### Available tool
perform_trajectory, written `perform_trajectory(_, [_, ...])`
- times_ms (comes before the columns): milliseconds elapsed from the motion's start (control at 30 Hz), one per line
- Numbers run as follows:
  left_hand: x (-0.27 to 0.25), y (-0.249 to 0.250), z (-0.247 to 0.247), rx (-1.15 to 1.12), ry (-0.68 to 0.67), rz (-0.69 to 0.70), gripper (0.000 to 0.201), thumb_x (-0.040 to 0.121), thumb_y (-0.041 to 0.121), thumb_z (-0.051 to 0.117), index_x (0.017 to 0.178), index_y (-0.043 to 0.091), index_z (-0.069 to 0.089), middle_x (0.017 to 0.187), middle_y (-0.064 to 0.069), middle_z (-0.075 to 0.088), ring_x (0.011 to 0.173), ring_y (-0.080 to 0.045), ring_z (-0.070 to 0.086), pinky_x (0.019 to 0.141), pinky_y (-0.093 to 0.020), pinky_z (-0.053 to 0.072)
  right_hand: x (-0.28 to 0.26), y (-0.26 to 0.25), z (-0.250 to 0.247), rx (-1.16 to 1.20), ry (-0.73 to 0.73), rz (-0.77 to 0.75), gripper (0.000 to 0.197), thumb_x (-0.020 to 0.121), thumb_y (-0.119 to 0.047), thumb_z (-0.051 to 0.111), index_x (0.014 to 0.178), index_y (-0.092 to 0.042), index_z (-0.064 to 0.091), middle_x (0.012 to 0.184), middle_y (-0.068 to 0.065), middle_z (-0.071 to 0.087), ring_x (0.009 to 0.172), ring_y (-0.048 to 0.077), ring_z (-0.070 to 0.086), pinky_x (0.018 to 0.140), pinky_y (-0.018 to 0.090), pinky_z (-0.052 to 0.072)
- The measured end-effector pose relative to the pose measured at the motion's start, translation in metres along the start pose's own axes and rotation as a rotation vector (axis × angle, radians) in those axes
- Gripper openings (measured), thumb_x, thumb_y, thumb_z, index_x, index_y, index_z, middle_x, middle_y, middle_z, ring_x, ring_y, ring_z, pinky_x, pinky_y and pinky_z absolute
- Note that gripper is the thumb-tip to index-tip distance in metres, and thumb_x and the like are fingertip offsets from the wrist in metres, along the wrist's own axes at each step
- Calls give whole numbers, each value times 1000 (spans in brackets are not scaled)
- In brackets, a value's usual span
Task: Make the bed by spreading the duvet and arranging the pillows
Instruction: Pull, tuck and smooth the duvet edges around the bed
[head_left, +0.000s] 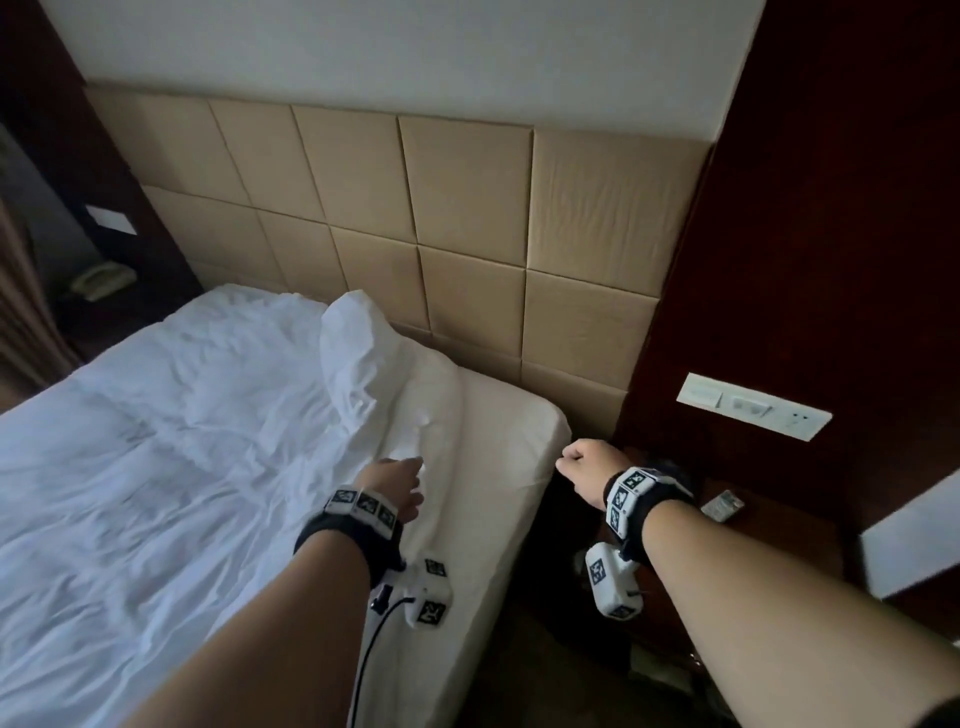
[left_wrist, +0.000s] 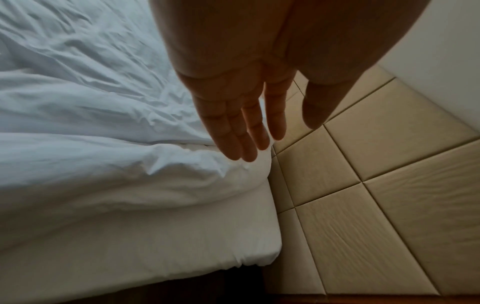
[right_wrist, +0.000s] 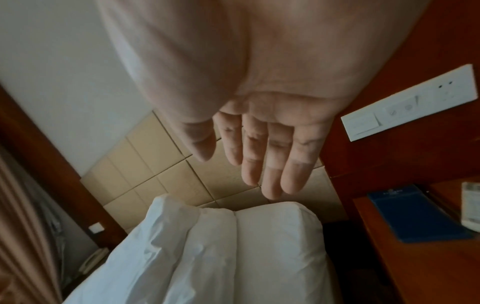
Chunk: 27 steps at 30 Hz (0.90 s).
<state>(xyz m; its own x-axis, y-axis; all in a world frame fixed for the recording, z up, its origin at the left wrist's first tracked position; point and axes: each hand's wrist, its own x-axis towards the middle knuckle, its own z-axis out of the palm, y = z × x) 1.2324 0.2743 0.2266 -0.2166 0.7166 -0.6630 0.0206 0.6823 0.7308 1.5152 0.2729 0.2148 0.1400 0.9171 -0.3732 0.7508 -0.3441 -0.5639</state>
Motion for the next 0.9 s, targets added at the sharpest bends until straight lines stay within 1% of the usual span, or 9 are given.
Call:
perform_trajectory(133, [48,23,13,-6,101,-31,17,99,21,63,104,4,62,84,-9,60,61,-24,56,56,-30,43,67,-6,1,63,-73,-3,32,93,-34,56,103,-5,66,95,19,71,91,39,69,83,48,58])
perform_trajectory(333, [132,36,29,-5,98,-134,18,101,17,61,113,3,59,75,-13,55,59,-24,54,53,-26,32,149,0,25,52,-190,83,27,94,-39,60,109,-18,69,105,9,74,99,32,70,89,41,57])
perform_trajectory(400, [167,55,33,-36,84,-138,22,101,16,61,117,2,60,77,-18,58,67,-27,62,53,-25,30,178,-12,21,28,-189,121,20,95,-41,59,99,-22,67,101,9,72,102,33,70,89,38,55])
perform_trajectory(467, [198,77,36,-30,41,-131,9,103,14,57,102,5,58,71,-10,49,61,-20,49,56,-26,30,214,-30,17,-6,-180,130,27,97,-40,56,78,-21,58,88,8,67,99,33,69,86,34,52])
perform_trajectory(533, [220,96,34,-9,34,-115,16,105,14,53,92,6,54,71,-7,46,60,-20,43,58,-27,34,247,-52,18,-29,-164,123,33,96,-42,55,72,-20,53,80,3,62,96,31,66,82,31,47])
perform_trajectory(633, [255,108,27,59,57,-125,12,103,19,57,102,7,56,76,-6,53,62,-21,50,59,-30,42,278,-77,33,22,-249,83,27,94,-44,56,103,-21,69,95,0,66,101,27,67,91,34,51])
perform_trajectory(700, [268,112,23,43,62,-167,13,102,18,59,98,6,57,72,-5,50,59,-19,45,57,-28,35,289,-87,50,44,-335,78,37,94,-47,59,120,-21,66,107,3,73,101,25,70,93,38,56])
perform_trajectory(767, [285,107,18,39,92,-188,15,98,20,66,96,6,61,72,-5,53,58,-19,44,55,-27,32,302,-90,66,45,-419,85,38,92,-51,61,120,-25,64,102,3,74,94,23,72,89,37,58])
perform_trajectory(900, [306,91,12,174,116,-216,24,90,28,76,99,8,66,82,-7,60,71,-23,54,65,-32,42,337,-91,97,18,-527,120,48,83,-63,63,111,-24,67,82,1,67,93,28,73,82,37,58])
